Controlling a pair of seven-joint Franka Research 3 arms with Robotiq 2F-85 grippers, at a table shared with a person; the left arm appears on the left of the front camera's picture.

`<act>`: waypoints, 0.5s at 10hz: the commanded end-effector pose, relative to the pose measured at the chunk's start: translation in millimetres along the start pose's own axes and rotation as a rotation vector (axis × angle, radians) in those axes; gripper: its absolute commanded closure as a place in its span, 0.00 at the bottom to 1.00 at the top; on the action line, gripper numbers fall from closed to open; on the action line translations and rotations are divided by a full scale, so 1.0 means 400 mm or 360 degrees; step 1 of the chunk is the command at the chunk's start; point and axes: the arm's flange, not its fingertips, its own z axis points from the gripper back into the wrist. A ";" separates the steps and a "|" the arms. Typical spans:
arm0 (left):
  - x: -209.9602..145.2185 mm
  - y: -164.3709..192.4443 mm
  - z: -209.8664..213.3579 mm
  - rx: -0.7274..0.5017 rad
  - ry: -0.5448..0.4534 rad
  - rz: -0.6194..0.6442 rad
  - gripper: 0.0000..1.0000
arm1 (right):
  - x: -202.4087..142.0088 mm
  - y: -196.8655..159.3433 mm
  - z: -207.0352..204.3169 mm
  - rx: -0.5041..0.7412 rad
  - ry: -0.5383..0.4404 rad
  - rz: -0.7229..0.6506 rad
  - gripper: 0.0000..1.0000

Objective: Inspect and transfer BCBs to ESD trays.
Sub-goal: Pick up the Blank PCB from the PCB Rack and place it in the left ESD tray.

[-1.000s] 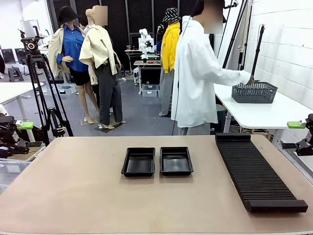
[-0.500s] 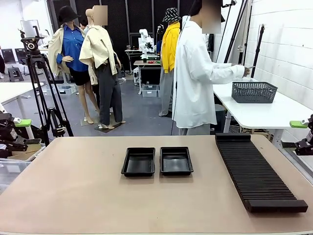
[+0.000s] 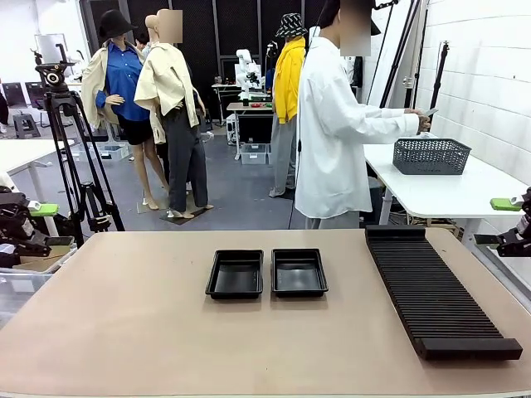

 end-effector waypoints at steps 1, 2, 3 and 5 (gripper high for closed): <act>0.001 0.003 0.024 0.0032 0.0056 -0.0039 0.00 | 0.010 -0.008 0.019 0.0004 0.0043 0.0026 0.00; 0.001 0.005 0.031 0.0043 0.0066 -0.0025 0.00 | 0.013 -0.014 0.028 0.0004 0.0059 0.0015 0.00; 0.002 0.007 0.051 0.0060 0.0076 -0.0024 0.00 | 0.009 -0.022 0.042 0.0011 0.0073 0.0012 0.00; 0.003 0.011 0.079 0.0071 0.0045 -0.0014 0.00 | 0.006 -0.041 0.062 0.0014 0.0109 -0.0001 0.00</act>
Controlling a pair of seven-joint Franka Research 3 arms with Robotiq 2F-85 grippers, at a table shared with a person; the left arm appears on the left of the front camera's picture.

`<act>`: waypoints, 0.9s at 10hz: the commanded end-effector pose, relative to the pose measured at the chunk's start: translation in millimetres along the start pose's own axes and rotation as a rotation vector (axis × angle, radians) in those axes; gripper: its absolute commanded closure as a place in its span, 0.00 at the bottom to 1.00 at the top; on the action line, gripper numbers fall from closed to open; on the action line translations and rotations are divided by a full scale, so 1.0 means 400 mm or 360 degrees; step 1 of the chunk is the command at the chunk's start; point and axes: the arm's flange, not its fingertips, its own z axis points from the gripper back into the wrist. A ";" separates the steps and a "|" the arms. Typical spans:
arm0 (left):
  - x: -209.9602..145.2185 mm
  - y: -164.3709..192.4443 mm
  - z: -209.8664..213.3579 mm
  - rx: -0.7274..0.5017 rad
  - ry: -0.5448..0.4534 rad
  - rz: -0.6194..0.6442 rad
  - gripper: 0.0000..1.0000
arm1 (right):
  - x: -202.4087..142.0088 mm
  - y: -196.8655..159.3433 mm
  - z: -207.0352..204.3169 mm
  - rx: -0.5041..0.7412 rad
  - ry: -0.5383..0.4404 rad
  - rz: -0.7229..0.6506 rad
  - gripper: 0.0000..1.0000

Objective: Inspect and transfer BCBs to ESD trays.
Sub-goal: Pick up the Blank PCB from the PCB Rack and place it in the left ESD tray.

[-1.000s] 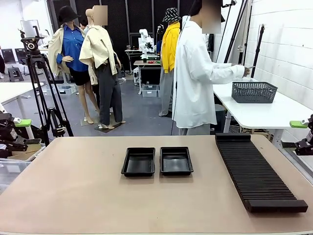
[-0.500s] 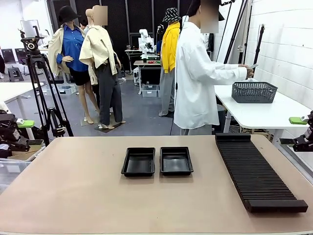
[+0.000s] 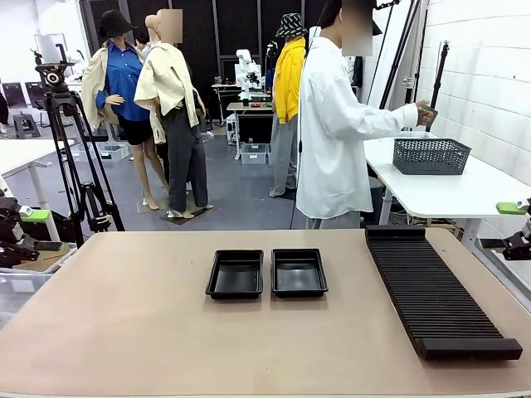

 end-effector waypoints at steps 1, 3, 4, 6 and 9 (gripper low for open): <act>0.003 0.006 0.029 -0.0011 -0.0003 -0.0024 0.00 | -0.002 -0.024 0.030 0.0018 0.0075 0.0015 0.00; -0.002 0.020 0.047 -0.0013 -0.0024 -0.0003 0.00 | -0.005 -0.043 0.044 0.0033 0.0071 -0.0013 0.00; -0.007 0.026 0.056 -0.0012 -0.0033 0.0005 0.00 | -0.008 -0.044 0.047 0.0039 0.0062 -0.0009 0.00; -0.004 0.029 0.057 0.0033 -0.0053 0.0008 0.00 | -0.005 -0.042 0.053 0.0032 0.0046 0.0007 0.00; -0.008 0.029 0.041 0.0015 -0.0053 0.0043 0.00 | -0.009 -0.045 0.033 0.0012 0.0045 -0.0047 0.00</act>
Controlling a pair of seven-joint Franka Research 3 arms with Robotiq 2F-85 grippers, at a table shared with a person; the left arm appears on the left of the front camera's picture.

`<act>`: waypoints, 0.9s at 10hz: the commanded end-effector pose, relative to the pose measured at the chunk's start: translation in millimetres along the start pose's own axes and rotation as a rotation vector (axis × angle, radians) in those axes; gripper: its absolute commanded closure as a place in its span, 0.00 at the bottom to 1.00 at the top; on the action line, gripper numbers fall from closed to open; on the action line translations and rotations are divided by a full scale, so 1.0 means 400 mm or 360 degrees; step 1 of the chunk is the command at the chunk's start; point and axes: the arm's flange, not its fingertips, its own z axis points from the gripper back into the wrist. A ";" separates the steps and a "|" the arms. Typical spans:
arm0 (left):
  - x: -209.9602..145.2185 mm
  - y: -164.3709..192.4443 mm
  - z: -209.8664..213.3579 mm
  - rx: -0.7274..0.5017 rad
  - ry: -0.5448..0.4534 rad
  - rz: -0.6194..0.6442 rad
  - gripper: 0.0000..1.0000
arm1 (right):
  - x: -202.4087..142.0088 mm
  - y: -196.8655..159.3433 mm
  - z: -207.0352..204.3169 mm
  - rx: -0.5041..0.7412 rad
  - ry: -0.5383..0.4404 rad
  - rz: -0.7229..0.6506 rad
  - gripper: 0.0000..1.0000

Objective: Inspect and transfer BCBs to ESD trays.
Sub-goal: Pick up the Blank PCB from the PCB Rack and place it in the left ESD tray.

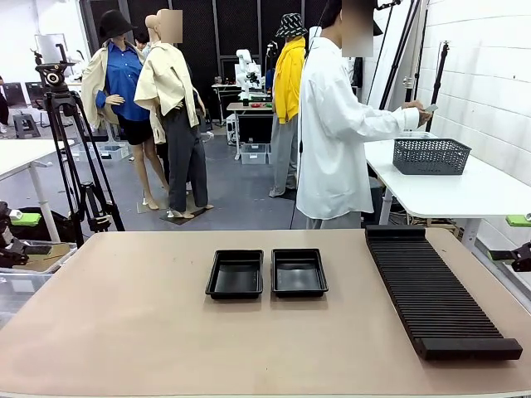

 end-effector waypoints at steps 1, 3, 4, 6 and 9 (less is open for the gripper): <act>0.000 -0.003 -0.001 -0.0003 0.0002 -0.0004 0.00 | -0.001 -0.002 -0.003 0.0003 0.0003 -0.0006 0.00; 0.000 -0.003 -0.001 -0.0003 0.0002 -0.0004 0.00 | -0.001 -0.002 -0.003 0.0003 0.0003 -0.0006 0.00; 0.000 -0.003 -0.001 -0.0003 0.0002 -0.0004 0.00 | -0.001 -0.002 -0.003 0.0003 0.0003 -0.0006 0.00; 0.000 -0.003 -0.001 -0.0003 0.0002 -0.0004 0.00 | -0.001 -0.002 -0.003 0.0003 0.0003 -0.0006 0.00; 0.000 -0.003 -0.001 -0.0003 0.0002 -0.0004 0.00 | -0.001 -0.002 -0.003 0.0003 0.0003 -0.0006 0.00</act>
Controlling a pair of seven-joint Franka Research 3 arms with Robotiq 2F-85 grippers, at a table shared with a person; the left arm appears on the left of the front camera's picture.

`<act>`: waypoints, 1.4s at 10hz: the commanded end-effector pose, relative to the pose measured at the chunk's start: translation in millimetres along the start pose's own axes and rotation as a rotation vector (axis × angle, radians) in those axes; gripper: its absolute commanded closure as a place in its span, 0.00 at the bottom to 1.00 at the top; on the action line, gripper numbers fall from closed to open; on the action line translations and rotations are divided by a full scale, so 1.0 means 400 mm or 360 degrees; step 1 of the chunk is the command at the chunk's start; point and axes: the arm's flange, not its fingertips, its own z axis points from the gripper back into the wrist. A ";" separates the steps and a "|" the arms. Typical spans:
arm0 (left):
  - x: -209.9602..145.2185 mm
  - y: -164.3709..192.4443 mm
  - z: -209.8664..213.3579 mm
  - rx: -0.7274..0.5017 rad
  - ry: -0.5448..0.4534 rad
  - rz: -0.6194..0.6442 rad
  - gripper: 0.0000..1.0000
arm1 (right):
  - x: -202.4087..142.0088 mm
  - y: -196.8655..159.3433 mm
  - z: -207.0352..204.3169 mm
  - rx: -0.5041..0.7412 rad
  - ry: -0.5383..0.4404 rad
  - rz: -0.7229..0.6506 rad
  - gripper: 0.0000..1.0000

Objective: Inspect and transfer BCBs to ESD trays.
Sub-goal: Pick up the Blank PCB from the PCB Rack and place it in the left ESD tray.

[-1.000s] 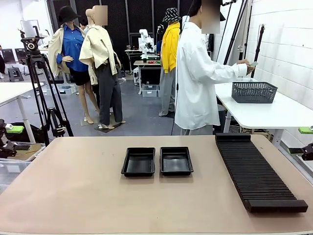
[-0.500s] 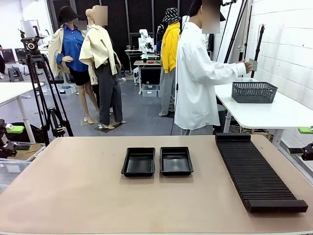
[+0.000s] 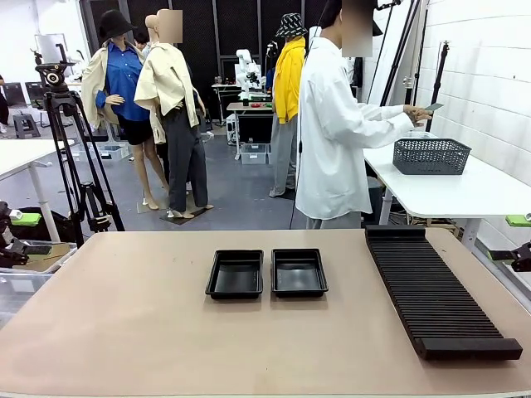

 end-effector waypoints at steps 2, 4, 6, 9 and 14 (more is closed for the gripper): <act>0.000 -0.003 0.000 -0.0003 0.0001 -0.0004 0.00 | -0.001 -0.002 -0.003 0.0002 0.0002 -0.0005 0.00; 0.000 -0.003 0.000 -0.0003 0.0001 -0.0004 0.00 | -0.001 -0.002 -0.003 0.0002 0.0002 -0.0005 0.00; 0.000 -0.003 0.000 -0.0003 0.0001 -0.0004 0.00 | -0.001 -0.002 -0.003 0.0002 0.0002 -0.0005 0.00; 0.000 -0.003 0.000 -0.0003 0.0001 -0.0004 0.00 | -0.001 -0.002 -0.003 0.0002 0.0002 -0.0005 0.00; 0.000 -0.003 0.000 -0.0003 0.0001 -0.0004 0.00 | -0.001 -0.002 -0.003 0.0002 0.0002 -0.0005 0.00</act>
